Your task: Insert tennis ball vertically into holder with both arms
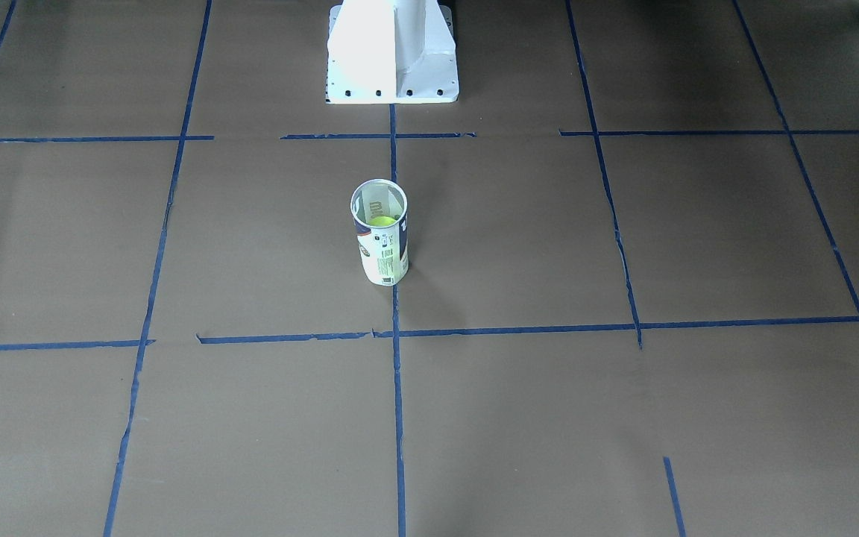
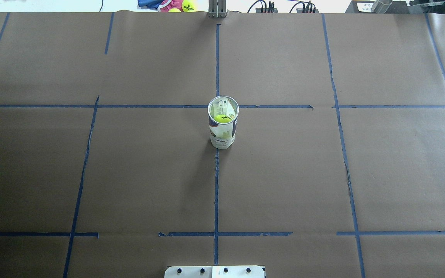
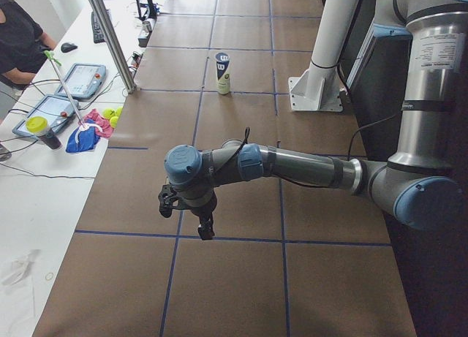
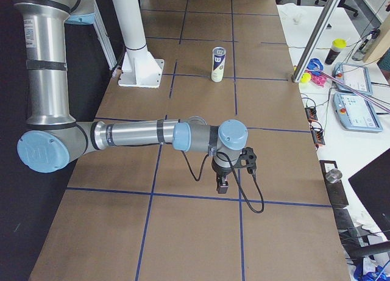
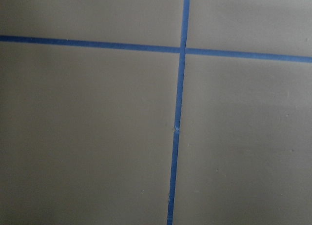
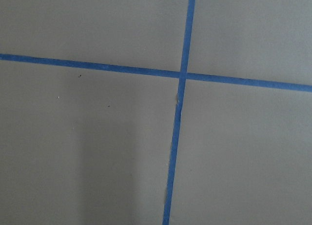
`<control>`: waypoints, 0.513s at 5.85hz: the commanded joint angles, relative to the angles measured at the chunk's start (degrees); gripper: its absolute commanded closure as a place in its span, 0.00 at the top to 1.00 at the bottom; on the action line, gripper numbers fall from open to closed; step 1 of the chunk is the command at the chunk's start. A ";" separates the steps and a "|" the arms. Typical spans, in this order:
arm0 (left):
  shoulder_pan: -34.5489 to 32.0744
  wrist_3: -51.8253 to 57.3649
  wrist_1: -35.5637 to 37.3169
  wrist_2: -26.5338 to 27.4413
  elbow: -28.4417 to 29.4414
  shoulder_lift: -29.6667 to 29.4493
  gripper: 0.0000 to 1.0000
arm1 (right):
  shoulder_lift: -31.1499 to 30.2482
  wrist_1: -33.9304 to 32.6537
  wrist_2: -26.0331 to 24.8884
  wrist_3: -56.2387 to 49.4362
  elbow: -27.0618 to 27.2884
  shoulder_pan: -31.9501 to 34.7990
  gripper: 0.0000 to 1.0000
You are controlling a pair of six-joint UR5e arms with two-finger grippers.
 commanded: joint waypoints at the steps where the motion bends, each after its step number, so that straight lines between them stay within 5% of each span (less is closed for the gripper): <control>1: 0.98 -0.66 -1.42 -0.44 -0.63 1.84 1.00 | -1.60 -3.59 -0.28 -0.08 2.73 -0.73 1.00; 3: 4.65 -4.15 -1.96 -0.18 -2.20 2.29 1.00 | -2.04 -3.70 -0.37 -0.08 2.47 -1.00 1.00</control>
